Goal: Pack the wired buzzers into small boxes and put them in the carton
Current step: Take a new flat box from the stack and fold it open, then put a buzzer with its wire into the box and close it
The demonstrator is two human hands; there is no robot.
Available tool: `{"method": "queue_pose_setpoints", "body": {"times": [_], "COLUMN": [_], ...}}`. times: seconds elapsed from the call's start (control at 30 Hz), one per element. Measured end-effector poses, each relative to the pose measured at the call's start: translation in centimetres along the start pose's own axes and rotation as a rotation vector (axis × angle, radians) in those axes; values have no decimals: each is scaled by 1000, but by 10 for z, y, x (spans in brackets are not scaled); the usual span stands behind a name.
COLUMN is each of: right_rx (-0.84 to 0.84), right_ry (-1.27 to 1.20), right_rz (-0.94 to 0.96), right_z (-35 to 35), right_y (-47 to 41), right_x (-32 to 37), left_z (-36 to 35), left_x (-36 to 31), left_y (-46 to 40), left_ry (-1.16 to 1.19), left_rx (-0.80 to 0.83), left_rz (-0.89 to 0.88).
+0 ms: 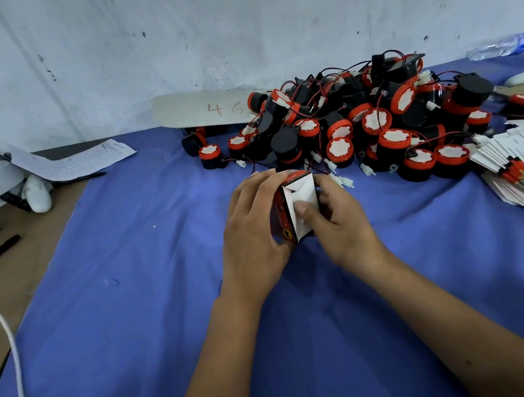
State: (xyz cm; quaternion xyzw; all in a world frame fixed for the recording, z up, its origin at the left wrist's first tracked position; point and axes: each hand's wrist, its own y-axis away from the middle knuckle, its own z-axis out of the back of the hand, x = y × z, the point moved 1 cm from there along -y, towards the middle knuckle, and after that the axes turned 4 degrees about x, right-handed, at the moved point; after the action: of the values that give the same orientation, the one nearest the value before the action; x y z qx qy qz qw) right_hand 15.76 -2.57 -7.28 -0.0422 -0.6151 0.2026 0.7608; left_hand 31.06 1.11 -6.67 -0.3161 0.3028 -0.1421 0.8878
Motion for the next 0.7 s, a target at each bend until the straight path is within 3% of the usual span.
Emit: {"method": "queue_pose_setpoints", "body": {"times": [0.37, 0.43, 0.53, 0.63, 0.7], "right_rx": [37, -42, -183, -28, 128], "right_ry": [-359, -187, 364, 731, 890], "right_rz": [-17, 4, 197, 332, 283], "right_z": [10, 11, 13, 9, 2], "right_y": [-2, -3, -1, 3, 5], "right_x": [5, 6, 5, 9, 11], "left_z": [2, 3, 6, 5, 3], "left_x": [19, 21, 21, 20, 16], "left_y": [3, 5, 5, 2, 3], "left_ry": [5, 68, 319, 601, 565], "left_rx": [30, 31, -111, -92, 16], "left_rz": [166, 255, 378, 498, 487]}}
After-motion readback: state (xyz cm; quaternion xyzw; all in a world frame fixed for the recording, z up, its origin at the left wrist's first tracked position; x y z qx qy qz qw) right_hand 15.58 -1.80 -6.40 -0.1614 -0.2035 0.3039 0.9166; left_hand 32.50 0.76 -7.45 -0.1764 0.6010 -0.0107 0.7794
